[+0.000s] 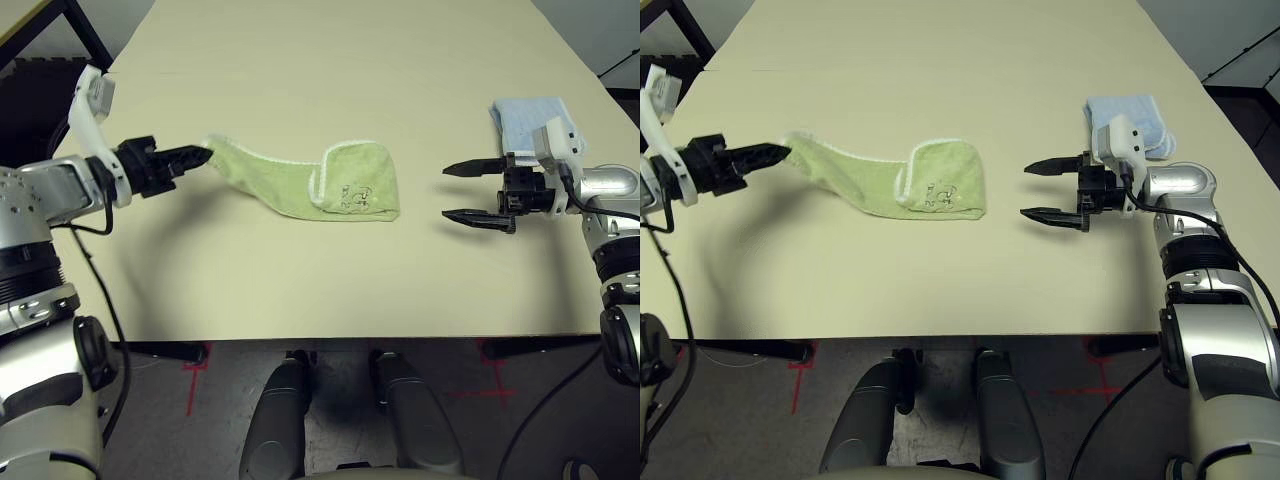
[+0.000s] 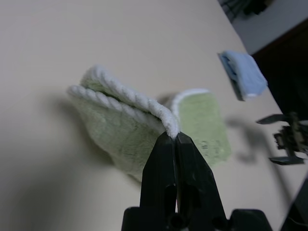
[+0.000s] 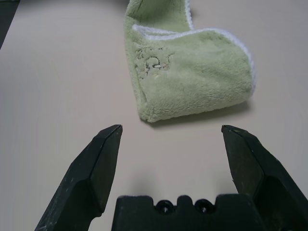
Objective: Fold the towel and set it aside.
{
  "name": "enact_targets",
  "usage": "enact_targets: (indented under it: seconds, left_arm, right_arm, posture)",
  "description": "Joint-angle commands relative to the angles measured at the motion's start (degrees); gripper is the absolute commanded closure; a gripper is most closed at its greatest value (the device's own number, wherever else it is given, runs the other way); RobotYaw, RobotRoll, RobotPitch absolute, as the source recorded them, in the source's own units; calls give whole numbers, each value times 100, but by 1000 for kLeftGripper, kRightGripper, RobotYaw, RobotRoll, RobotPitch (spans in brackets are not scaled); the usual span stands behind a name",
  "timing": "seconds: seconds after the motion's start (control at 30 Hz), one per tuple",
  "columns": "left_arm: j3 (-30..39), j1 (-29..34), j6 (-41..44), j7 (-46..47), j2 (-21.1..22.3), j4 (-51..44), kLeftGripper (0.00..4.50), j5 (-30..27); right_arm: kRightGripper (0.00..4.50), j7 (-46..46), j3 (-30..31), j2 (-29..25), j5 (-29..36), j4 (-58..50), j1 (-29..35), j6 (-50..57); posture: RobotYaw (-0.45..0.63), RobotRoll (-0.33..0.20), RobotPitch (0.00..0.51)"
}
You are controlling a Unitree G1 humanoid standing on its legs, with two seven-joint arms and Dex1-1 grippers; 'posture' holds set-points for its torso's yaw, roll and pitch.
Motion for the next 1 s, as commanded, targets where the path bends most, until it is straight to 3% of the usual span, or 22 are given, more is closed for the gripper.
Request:
enact_targets:
  seconds: [0.03,0.33,0.57,1.0]
  left_arm:
    - [-62,-283,400,37,-288,-413,4452,-333]
    - [-377,-703,285,235,-1157,-518,4452,-376]
    - [-1014,-633,-105,116,-1340,-344,4452,-213]
    - [-1629,-817,-682,149,-2172,-24,4452,-15]
  right_arm:
    - [0,-26,-40,9,-60,96,-51,-51]
    - [0,-68,-43,53,-82,141,-101,-48]
    - [0,-103,-67,55,-99,134,-97,-39]
    - [0,-117,-72,56,-94,94,-79,-10]
  posture:
    - [-14,0,176]
    - [-13,0,182]
    - [-19,0,184]
    - [-27,0,185]
